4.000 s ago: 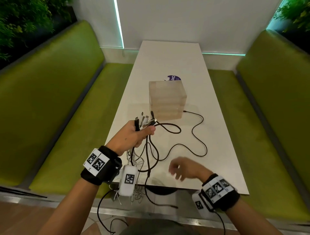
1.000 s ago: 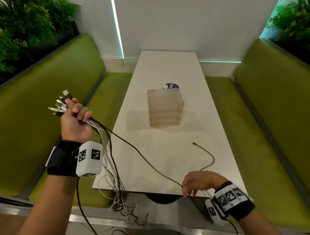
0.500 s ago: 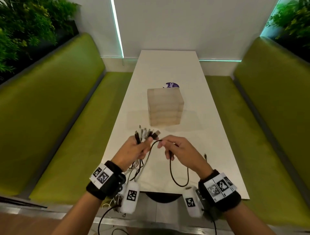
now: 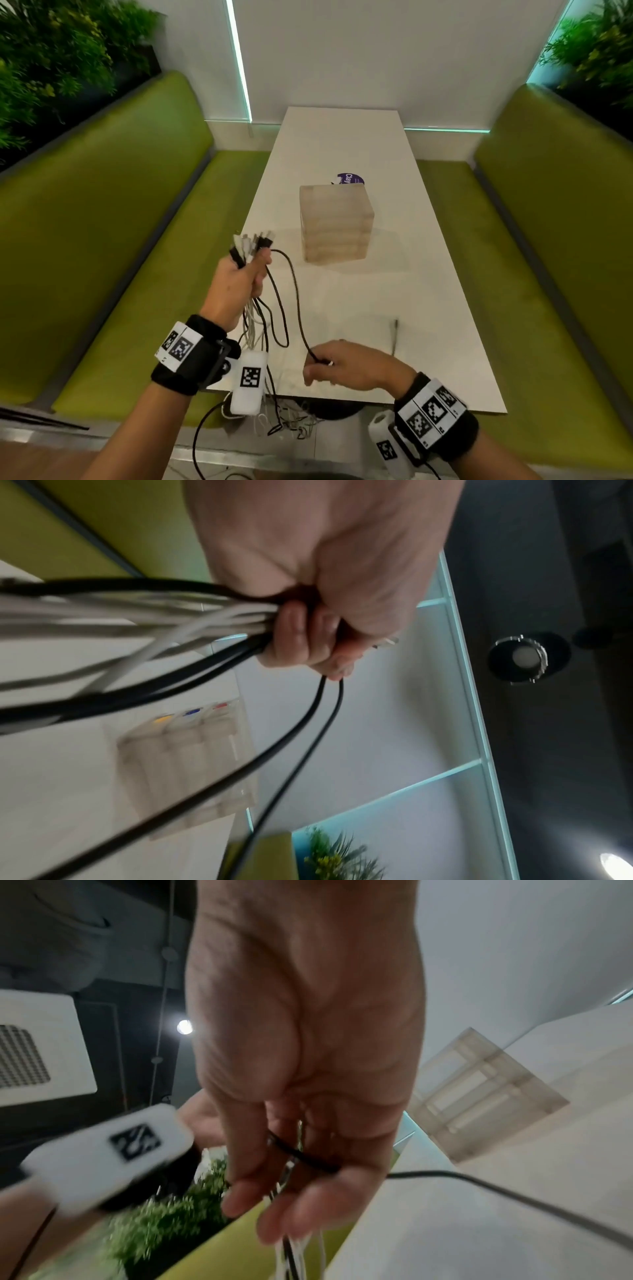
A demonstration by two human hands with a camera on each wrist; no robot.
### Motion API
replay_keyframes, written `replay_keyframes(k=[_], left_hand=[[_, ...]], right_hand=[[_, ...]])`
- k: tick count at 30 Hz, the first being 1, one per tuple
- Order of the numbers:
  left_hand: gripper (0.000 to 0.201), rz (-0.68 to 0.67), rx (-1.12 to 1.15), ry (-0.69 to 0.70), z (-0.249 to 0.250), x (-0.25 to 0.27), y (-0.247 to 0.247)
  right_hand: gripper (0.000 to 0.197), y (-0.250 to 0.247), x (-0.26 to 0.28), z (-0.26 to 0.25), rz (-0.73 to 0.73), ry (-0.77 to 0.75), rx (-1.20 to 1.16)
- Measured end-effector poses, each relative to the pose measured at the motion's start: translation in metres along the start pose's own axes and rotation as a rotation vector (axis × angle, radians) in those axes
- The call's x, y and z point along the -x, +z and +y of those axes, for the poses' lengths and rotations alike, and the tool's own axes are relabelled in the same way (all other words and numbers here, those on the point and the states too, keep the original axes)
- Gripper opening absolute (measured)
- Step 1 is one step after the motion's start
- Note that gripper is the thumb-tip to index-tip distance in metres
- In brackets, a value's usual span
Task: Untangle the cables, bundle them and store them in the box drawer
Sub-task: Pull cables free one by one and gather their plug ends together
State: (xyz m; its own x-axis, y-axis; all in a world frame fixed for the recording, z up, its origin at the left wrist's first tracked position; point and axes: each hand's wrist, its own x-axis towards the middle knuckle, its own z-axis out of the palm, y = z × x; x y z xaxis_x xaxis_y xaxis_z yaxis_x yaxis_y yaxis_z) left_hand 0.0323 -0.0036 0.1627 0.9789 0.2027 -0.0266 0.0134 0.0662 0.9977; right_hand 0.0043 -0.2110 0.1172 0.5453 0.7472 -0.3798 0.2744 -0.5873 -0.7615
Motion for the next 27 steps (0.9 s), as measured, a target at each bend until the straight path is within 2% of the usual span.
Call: replay_keyframes(k=[2,4,6,8,10,12,15,18,22,24,27], left_hand=[[0.02,0.089,0.102,0.018,0.007,-0.005,-0.006],[0.017,0.143,0.171,0.03,0.012,-0.01,-0.013],[0.018,0.151,0.173,0.037,0.013,-0.01,-0.016],[0.02,0.149,0.161,0.05,0.011,-0.01,-0.015],[0.022,0.131,0.152,0.052,0.009,-0.01,-0.01],[0.022,0.089,0.142,0.048,0.009,-0.01,-0.006],[0.022,-0.004,0.065,0.053,0.009,-0.006,-0.002],[0.021,-0.102,-0.053,0.042,0.005,-0.001,0.002],[0.021,-0.116,-0.117,0.027,0.001,0.002,0.007],[0.019,-0.109,-0.094,0.026,0.002,0.003,0.008],[0.019,-0.156,-0.082,0.018,0.001,0.004,0.01]], right_hand=[[0.025,0.011,0.002,0.007,-0.052,0.016,0.02],[0.027,0.019,0.004,0.015,-0.012,0.0,0.091],[0.028,0.022,0.007,0.019,0.032,0.011,0.137],[0.026,0.023,0.007,0.02,-0.012,0.01,0.085],[0.023,0.024,0.007,0.017,-0.077,0.013,-0.129],[0.022,0.025,0.004,0.018,-0.054,0.018,-0.214],[0.023,0.031,-0.007,0.034,0.003,0.037,-0.023],[0.025,0.037,-0.018,0.058,0.06,0.112,0.031],[0.043,0.027,-0.021,0.085,0.079,0.263,0.073],[0.046,0.012,-0.018,0.09,0.094,0.301,0.124],[0.038,-0.018,-0.008,0.079,0.263,0.253,0.126]])
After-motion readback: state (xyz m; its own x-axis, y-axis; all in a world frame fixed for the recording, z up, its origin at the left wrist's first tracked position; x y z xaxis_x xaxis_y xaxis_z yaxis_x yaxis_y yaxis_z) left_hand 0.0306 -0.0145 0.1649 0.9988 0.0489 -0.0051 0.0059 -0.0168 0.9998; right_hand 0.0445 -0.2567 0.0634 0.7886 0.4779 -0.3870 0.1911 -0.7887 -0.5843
